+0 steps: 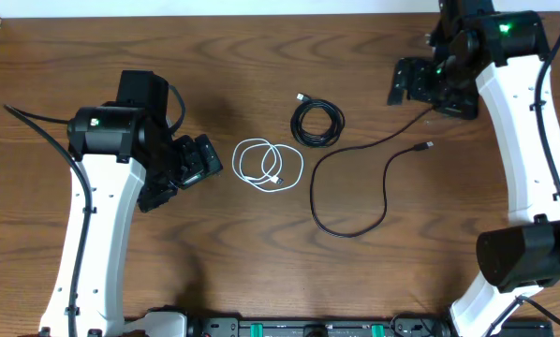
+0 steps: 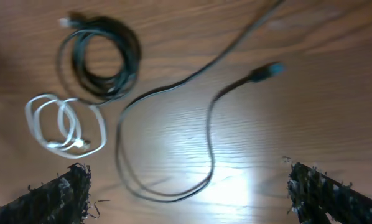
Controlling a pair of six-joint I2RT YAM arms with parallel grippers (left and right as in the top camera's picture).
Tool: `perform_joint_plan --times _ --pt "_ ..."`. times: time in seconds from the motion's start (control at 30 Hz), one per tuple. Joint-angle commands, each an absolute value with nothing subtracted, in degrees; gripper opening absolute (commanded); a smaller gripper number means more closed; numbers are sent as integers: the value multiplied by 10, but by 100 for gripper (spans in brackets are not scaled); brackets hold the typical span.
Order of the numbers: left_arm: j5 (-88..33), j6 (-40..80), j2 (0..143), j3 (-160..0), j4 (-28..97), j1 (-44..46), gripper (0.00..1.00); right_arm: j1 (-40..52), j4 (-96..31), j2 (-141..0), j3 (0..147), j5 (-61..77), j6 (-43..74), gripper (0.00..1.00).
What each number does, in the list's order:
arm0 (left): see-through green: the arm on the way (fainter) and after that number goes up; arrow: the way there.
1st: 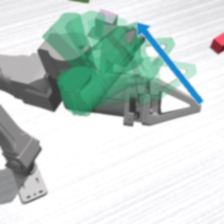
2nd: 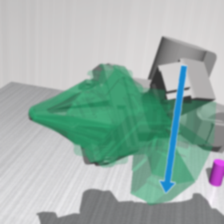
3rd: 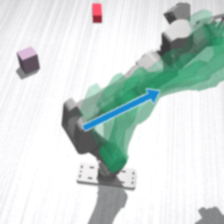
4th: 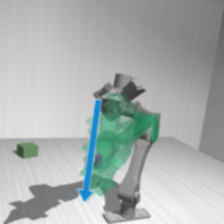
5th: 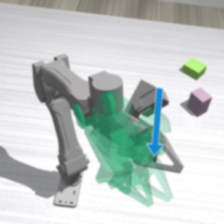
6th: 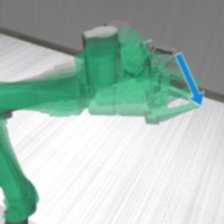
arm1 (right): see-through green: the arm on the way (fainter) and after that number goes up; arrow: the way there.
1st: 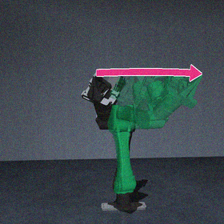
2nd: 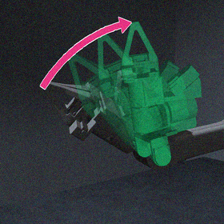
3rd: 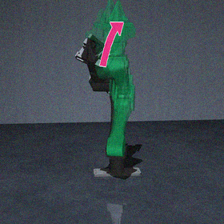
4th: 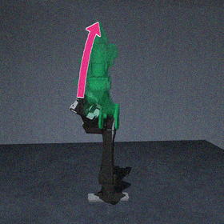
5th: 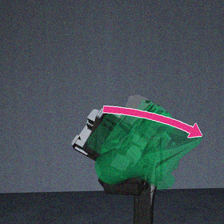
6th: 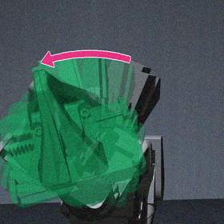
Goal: Untangle cables
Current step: 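Retract the right gripper to the upper right, then reach the left gripper to the black cable and grasp it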
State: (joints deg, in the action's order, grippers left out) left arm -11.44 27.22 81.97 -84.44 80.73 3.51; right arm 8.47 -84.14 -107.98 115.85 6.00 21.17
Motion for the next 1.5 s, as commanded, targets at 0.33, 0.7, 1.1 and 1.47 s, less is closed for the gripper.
perform_joint_plan --times 0.33,0.7,1.1,1.47 --pt "-109 277 820 -845 809 33 99 171 -778 -1069 978 213 61 99" --pt "-109 277 820 -845 809 33 99 106 -837 -1063 1063 17 164 99" --pt "-109 278 820 -845 806 33 99 -59 -864 -1064 1078 39 169 99" --pt "-177 277 820 -845 798 41 99 -62 -863 -1064 1078 40 169 99"
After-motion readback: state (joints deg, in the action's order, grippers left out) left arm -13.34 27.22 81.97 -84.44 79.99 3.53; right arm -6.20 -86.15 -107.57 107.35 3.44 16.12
